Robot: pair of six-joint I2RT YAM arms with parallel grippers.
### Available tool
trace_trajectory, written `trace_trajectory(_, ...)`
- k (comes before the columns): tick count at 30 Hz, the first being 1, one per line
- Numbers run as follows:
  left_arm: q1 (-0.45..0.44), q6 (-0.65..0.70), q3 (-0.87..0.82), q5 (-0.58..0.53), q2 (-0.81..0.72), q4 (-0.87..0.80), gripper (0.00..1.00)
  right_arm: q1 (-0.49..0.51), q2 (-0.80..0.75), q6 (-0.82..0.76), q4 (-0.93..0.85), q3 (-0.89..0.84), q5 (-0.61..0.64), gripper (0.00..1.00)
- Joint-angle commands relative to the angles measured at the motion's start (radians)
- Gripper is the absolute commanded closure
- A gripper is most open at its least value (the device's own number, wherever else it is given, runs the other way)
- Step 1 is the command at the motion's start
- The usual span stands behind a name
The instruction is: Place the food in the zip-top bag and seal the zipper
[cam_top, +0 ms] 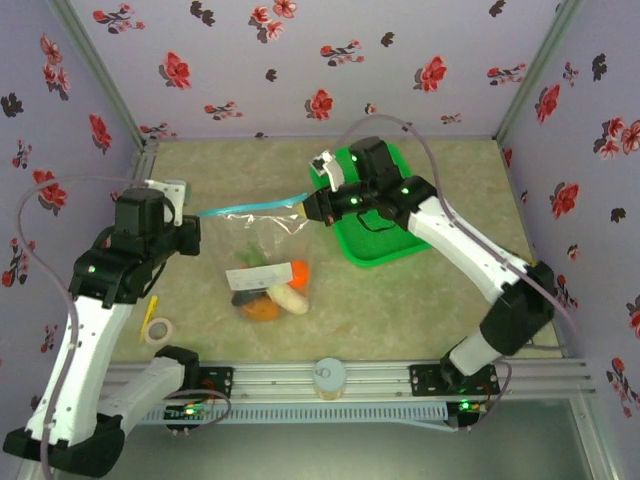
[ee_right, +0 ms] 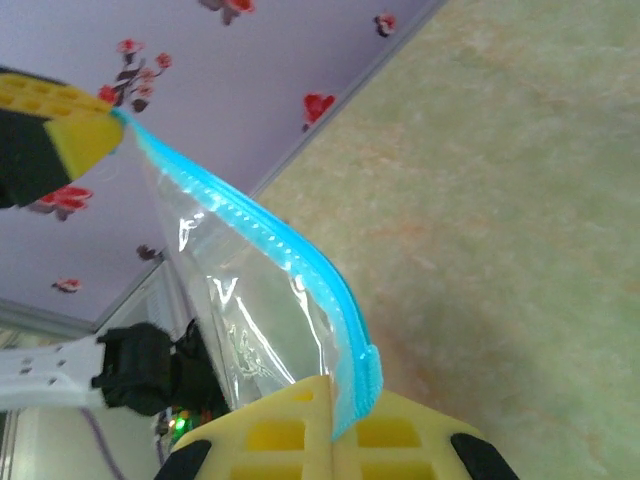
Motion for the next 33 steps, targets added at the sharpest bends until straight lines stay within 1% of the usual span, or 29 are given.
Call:
trace_trajectory(1,0.071,0.052,-0.033,-0.02,0.131,0.155,1.0,-0.05,0.149,-0.019,-0.033,0.105,0.067,1.0)
trace_trajectory(4,0.127,0.083,-0.025,0.003,0.282,0.277,1.0,-0.068,0.269,-0.014,0.005,0.2,0.112,1.0)
trace_trajectory(6,0.166,0.085,0.014,0.057,0.392,0.338,1.0,-0.074,0.336,-0.013,0.013,0.263,0.152,1.0)
trace_trajectory(9,0.186,0.083,0.091,0.1,0.559,0.376,1.0,-0.078,0.414,-0.011,0.029,0.326,0.198,1.0)
trace_trajectory(12,0.187,0.076,0.156,0.135,0.691,0.395,1.0,-0.088,0.451,0.01,0.075,0.343,0.245,1.0)
trace_trajectory(13,0.187,0.071,0.173,0.142,0.73,0.402,1.0,-0.094,0.459,0.023,0.095,0.342,0.258,0.91)
trace_trajectory(14,0.187,0.065,0.185,0.145,0.762,0.413,1.0,-0.101,0.463,0.036,0.113,0.34,0.267,0.71)
trace_trajectory(15,0.187,0.062,0.192,0.146,0.791,0.425,1.0,-0.107,0.463,0.048,0.123,0.337,0.27,0.58)
trace_trajectory(18,0.187,0.05,0.212,0.166,0.856,0.473,1.0,-0.13,0.415,0.077,0.196,0.274,0.271,0.57)
trace_trajectory(20,0.187,0.045,0.232,0.176,0.896,0.494,1.0,-0.143,0.342,0.085,0.275,0.18,0.305,0.57)
trace_trajectory(23,0.187,0.037,0.279,0.185,0.962,0.496,1.0,-0.167,0.21,0.075,0.324,0.067,0.374,0.56)
trace_trajectory(25,0.187,0.03,0.312,0.195,1.009,0.486,1.0,-0.194,0.14,0.058,0.305,0.017,0.427,0.53)
trace_trajectory(27,0.187,0.021,0.34,0.206,1.049,0.481,1.0,-0.222,0.084,0.037,0.251,-0.021,0.498,0.53)
trace_trajectory(29,0.187,0.01,0.355,0.212,1.083,0.484,1.0,-0.264,0.037,0.03,0.189,-0.055,0.577,0.49)
trace_trajectory(33,0.187,-0.017,0.383,0.219,1.132,0.477,0.99,-0.357,-0.018,0.044,0.107,-0.136,0.659,0.43)
